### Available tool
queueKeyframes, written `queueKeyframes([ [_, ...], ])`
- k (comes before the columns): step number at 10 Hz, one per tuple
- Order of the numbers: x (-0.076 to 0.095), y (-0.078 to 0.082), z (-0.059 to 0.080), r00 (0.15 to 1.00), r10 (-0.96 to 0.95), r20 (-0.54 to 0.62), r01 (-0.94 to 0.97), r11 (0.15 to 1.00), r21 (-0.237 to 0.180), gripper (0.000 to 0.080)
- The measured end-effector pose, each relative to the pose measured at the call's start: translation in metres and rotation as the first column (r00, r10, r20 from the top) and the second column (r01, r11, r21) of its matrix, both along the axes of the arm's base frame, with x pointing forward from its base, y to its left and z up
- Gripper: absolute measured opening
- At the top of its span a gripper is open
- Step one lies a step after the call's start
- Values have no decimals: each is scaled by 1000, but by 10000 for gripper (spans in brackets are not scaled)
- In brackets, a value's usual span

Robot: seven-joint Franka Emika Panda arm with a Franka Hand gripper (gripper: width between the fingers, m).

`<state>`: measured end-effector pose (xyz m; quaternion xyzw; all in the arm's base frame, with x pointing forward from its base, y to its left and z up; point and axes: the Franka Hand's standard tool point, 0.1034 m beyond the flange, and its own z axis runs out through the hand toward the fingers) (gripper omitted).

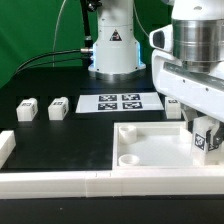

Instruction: Assemble one leg

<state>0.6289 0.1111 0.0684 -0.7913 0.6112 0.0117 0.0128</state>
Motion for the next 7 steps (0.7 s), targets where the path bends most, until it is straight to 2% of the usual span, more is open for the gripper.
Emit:
queueKeyframes([
  [4, -1, -2, 1, 923, -385, -17, 385, 923, -3, 294],
  [6, -2, -2, 1, 859, -511, -25, 511, 860, -5, 294],
  [7, -2, -2, 1, 855, -517, -24, 517, 856, -5, 294],
])
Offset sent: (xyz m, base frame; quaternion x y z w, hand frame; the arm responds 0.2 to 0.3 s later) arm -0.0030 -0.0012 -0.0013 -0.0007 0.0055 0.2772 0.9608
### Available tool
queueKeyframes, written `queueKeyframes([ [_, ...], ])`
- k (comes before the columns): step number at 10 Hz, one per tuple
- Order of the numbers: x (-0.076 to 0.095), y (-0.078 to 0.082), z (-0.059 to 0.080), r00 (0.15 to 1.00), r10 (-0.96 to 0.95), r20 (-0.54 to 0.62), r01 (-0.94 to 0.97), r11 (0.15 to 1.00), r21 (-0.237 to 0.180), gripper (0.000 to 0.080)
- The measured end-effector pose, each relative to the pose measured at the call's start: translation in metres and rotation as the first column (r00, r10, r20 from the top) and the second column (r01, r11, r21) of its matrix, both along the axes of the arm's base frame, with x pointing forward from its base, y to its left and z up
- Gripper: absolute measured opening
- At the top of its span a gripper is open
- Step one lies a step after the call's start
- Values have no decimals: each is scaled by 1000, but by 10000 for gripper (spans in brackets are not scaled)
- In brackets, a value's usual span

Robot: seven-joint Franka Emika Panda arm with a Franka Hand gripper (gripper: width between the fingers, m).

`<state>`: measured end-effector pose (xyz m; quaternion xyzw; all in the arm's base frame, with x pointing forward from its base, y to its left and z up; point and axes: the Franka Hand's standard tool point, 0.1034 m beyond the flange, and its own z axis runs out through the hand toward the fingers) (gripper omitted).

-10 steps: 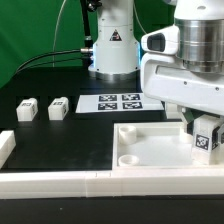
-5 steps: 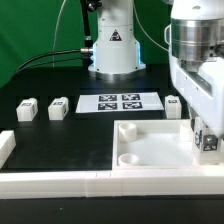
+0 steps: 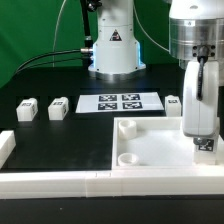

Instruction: Assemble one leg

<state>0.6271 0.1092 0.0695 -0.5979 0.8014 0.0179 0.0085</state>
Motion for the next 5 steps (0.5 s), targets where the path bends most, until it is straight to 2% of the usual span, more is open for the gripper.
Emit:
queueKeyframes([
  [2, -1, 0, -1, 1000, 26, -1, -26, 1000, 0, 294],
  [3, -1, 1, -2, 1000, 27, -1, -27, 1000, 0, 455],
  [4, -1, 1, -2, 1000, 31, -1, -31, 1000, 0, 576],
  [5, -1, 1, -2, 999, 34, -1, -34, 999, 0, 576],
])
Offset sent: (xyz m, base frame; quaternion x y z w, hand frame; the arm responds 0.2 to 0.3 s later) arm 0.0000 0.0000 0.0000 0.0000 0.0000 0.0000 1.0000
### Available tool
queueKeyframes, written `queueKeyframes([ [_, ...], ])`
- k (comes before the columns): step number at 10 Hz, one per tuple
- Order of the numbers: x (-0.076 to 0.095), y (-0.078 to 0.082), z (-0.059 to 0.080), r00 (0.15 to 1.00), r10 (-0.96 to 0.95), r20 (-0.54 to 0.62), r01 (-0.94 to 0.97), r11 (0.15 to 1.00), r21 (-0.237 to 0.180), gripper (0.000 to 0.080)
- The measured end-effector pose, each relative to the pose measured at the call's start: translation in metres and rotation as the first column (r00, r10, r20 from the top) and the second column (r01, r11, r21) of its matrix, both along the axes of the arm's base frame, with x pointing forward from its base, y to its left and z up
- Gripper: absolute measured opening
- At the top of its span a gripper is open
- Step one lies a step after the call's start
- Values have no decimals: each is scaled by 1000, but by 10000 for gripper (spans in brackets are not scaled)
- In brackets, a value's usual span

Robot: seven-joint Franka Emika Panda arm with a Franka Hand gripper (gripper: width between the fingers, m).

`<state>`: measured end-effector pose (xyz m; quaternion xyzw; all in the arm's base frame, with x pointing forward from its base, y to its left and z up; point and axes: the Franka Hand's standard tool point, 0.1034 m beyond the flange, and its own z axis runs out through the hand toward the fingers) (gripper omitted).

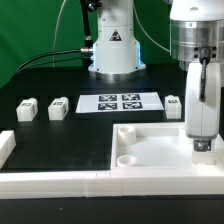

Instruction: Assemble one leg

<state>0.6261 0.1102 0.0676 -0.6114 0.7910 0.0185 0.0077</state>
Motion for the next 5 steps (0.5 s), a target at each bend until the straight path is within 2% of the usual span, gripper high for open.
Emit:
queueKeyframes([
  [1, 0, 0, 0, 1000, 16, 0, -16, 1000, 0, 634],
  [3, 0, 0, 0, 995, 100, 4, -100, 995, 1, 645],
  [5, 0, -1, -1, 959, 284, 11, -284, 959, 2, 649],
])
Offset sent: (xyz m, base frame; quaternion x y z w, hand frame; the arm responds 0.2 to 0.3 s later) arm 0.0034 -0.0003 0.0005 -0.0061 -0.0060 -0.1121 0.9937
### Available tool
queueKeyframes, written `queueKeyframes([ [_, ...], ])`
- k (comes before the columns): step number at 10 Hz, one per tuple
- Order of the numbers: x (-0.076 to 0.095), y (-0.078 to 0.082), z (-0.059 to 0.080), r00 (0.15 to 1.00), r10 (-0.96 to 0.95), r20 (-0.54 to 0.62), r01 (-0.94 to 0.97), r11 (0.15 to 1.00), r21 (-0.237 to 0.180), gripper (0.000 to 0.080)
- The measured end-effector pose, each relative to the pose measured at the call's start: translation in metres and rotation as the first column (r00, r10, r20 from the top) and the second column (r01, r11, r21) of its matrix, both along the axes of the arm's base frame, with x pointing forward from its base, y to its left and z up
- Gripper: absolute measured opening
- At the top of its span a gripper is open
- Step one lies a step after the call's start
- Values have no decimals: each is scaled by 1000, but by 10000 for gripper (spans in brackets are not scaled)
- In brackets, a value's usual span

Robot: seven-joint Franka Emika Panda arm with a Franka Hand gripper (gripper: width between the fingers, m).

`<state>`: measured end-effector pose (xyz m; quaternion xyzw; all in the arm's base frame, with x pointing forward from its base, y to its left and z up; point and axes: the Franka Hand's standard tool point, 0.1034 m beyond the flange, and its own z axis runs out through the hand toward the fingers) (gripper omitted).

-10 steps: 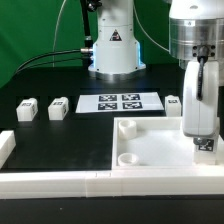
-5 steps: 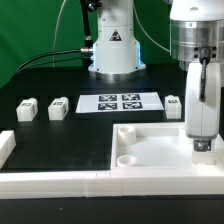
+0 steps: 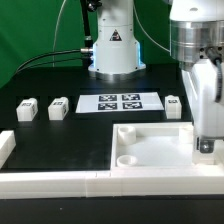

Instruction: Assemble one leg

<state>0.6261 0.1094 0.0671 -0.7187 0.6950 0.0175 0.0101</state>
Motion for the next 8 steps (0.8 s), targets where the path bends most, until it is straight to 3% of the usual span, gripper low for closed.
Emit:
queueKeyframes([
  [3, 1, -1, 0, 957, 289, 14, -289, 957, 0, 649],
  [8, 1, -1, 0, 955, 297, 14, -297, 955, 1, 649],
])
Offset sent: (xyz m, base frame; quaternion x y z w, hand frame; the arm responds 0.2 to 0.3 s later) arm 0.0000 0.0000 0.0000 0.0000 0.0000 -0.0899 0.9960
